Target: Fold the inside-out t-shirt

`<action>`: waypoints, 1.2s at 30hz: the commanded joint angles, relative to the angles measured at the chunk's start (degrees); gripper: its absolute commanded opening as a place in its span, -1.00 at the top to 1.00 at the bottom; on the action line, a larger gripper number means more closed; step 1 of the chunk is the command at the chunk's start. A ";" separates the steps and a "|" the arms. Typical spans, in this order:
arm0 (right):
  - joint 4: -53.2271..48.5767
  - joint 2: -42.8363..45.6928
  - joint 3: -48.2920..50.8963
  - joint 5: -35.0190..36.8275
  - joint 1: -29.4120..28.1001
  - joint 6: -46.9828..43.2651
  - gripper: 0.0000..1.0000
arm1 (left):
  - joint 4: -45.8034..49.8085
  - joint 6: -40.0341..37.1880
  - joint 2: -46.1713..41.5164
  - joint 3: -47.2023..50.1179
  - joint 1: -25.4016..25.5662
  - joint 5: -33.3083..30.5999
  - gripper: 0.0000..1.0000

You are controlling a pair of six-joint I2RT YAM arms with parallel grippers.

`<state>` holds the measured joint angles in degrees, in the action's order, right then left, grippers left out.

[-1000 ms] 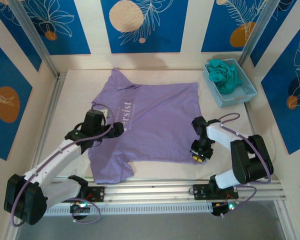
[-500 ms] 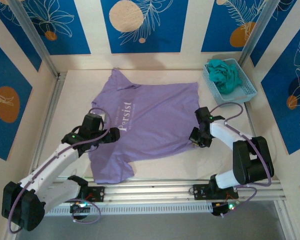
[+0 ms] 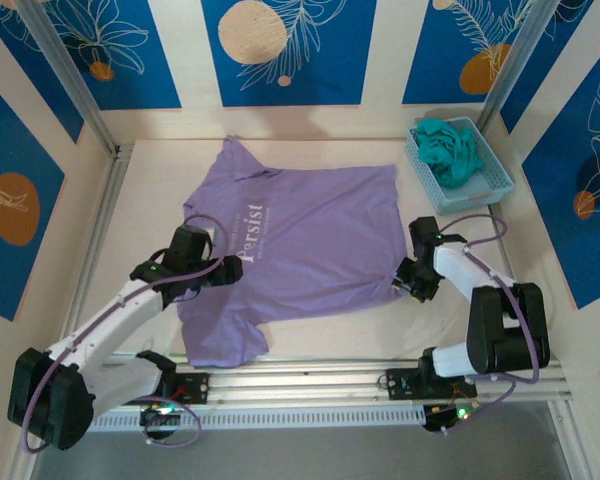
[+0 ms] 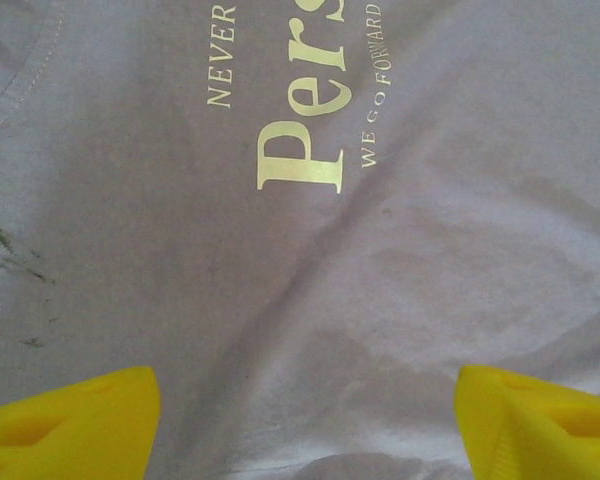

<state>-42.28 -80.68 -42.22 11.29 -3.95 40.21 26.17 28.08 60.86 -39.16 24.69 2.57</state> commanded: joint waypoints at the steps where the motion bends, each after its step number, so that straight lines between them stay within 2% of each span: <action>1: 0.81 -4.31 -0.23 -2.58 0.14 -0.12 0.18 | -0.55 -1.52 -0.11 -1.01 0.50 0.91 -0.54; 7: 3.70 -7.18 -2.18 -3.51 -0.10 -1.45 0.27 | 0.90 -1.56 -2.40 -0.33 0.45 -0.58 -0.54; 12: 4.65 -6.95 -2.66 -4.45 0.35 -2.26 0.74 | 4.98 1.29 -4.33 1.06 1.25 0.65 -0.50; 15: 4.93 -3.84 -2.85 -4.39 0.34 -3.02 0.91 | 10.55 5.34 -6.50 2.72 3.06 -0.57 -0.47; 19: 6.09 0.87 -2.88 -5.68 0.24 -3.33 1.00 | 18.81 11.64 -8.67 3.76 6.47 -4.16 -0.44; 23: 7.49 3.83 -3.10 -6.89 0.17 -3.98 1.00 | 26.07 16.32 -8.12 3.35 10.50 -7.90 -0.37; 26: 8.74 4.97 -2.70 -7.46 0.39 -4.17 1.00 | 20.69 14.95 -4.74 4.14 10.54 -5.93 -0.39; 36: 11.38 6.64 -0.78 -11.76 2.97 -5.58 1.00 | -2.14 5.81 18.20 -2.69 5.49 -1.86 -0.43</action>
<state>-32.18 -75.50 -44.14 2.31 -1.89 35.86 32.21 37.10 75.09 -39.55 31.51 -1.08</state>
